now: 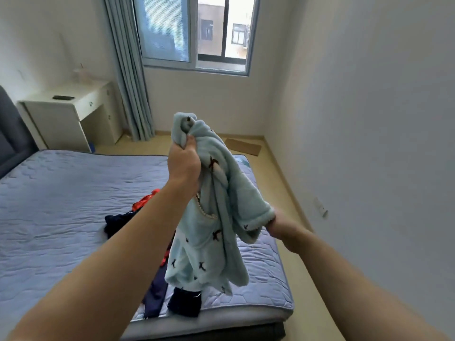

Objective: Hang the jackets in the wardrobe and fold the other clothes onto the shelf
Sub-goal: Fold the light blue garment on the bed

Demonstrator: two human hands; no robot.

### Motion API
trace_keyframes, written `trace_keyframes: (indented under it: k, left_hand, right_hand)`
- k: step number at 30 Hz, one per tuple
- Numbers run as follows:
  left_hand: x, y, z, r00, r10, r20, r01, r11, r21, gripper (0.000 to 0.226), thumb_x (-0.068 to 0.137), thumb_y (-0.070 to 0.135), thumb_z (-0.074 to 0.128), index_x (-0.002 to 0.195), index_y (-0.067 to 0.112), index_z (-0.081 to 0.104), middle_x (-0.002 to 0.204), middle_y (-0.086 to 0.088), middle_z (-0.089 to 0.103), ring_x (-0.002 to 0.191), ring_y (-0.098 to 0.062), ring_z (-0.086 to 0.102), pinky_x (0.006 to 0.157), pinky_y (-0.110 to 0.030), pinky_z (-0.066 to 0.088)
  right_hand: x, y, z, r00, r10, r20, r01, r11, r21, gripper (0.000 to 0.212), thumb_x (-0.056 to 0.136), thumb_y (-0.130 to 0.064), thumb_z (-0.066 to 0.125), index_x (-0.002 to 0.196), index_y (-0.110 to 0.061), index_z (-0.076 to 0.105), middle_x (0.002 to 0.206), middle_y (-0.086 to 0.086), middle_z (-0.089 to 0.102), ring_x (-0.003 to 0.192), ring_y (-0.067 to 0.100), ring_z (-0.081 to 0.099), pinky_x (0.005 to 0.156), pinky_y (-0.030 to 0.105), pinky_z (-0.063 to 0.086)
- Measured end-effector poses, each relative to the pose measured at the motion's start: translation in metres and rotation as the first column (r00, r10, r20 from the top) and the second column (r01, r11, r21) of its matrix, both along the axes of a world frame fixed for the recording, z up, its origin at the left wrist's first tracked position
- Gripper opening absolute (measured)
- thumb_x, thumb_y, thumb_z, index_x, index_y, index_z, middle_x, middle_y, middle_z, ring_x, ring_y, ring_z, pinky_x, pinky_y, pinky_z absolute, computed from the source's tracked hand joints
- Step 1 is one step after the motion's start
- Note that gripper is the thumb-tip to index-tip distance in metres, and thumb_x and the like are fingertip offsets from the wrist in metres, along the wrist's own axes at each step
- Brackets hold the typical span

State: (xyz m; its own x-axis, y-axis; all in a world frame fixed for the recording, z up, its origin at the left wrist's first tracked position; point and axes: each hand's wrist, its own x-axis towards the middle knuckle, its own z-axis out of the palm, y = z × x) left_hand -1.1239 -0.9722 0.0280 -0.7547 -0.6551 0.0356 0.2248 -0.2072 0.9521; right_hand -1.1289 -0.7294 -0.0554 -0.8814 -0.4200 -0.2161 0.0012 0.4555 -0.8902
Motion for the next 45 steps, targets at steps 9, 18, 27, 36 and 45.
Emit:
trace_keyframes:
  k: [9, 18, 27, 36, 45]
  left_hand:
    - [0.018, 0.027, -0.024, 0.848, -0.035, 0.529, 0.269, 0.888, -0.373, 0.069, 0.084, 0.028, 0.078, 0.126, 0.012, 0.026, 0.112, -0.007, 0.051, 0.116, -0.03, 0.055, 0.085, -0.037, 0.048]
    - [0.012, 0.081, -0.034, 0.726, -0.275, 0.63, 0.685, 0.357, -0.635, 0.078, 0.073, 0.04, 0.087, 0.136, 0.024, 0.045, 0.129, -0.002, 0.061, 0.115, -0.021, 0.058, 0.097, -0.04, 0.051]
    - [-0.01, 0.097, -0.062, 0.754, -0.363, 0.547, 0.637, 0.608, -0.475, 0.023, 0.097, 0.01, 0.052, 0.116, 0.015, 0.065, 0.113, -0.011, 0.069, 0.109, -0.031, 0.063, 0.099, -0.051, 0.051]
    - [-0.047, 0.086, -0.023, 0.934, -0.188, 0.304, 0.356, 0.421, -0.834, 0.016, 0.094, 0.013, 0.048, 0.092, 0.028, 0.055, 0.081, 0.005, 0.058, 0.08, -0.023, 0.053, 0.064, -0.033, 0.036]
    - [-0.041, 0.064, -0.015, 0.933, -0.171, 0.317, 0.317, -0.027, -0.948, 0.035, 0.076, 0.044, 0.078, 0.078, 0.022, 0.052, 0.083, 0.002, 0.057, 0.082, -0.029, 0.057, 0.07, -0.039, 0.047]
  right_hand:
    - [-0.039, -0.011, 0.106, 0.868, -0.464, -0.177, 0.338, 0.813, -0.474, 0.053, 0.069, -0.049, 0.038, 0.094, -0.012, 0.067, 0.089, 0.004, 0.071, 0.085, 0.017, 0.066, 0.081, 0.032, 0.056]
    - [-0.055, -0.005, 0.145, 0.751, -0.156, -0.641, 0.163, 0.985, -0.049, 0.01, 0.076, -0.022, 0.042, 0.07, -0.023, 0.049, 0.065, -0.006, 0.056, 0.065, 0.019, 0.054, 0.066, 0.043, 0.051]
    - [-0.055, 0.039, 0.136, 0.716, -0.041, -0.697, 0.199, 0.969, 0.147, 0.012, 0.087, -0.014, 0.055, 0.077, -0.02, 0.059, 0.072, -0.007, 0.06, 0.068, 0.012, 0.056, 0.063, 0.028, 0.041]
    - [-0.049, 0.111, 0.11, 0.879, 0.093, -0.468, 0.347, 0.549, 0.76, 0.006, 0.09, -0.024, 0.053, 0.092, -0.02, 0.058, 0.096, 0.004, 0.063, 0.083, 0.025, 0.06, 0.074, 0.036, 0.051]
    - [-0.064, 0.125, 0.12, 0.797, -0.511, -0.322, 0.583, 0.79, 0.19, 0.012, 0.096, -0.016, 0.047, 0.097, -0.007, 0.055, 0.094, 0.011, 0.058, 0.079, 0.03, 0.059, 0.053, 0.032, 0.051]
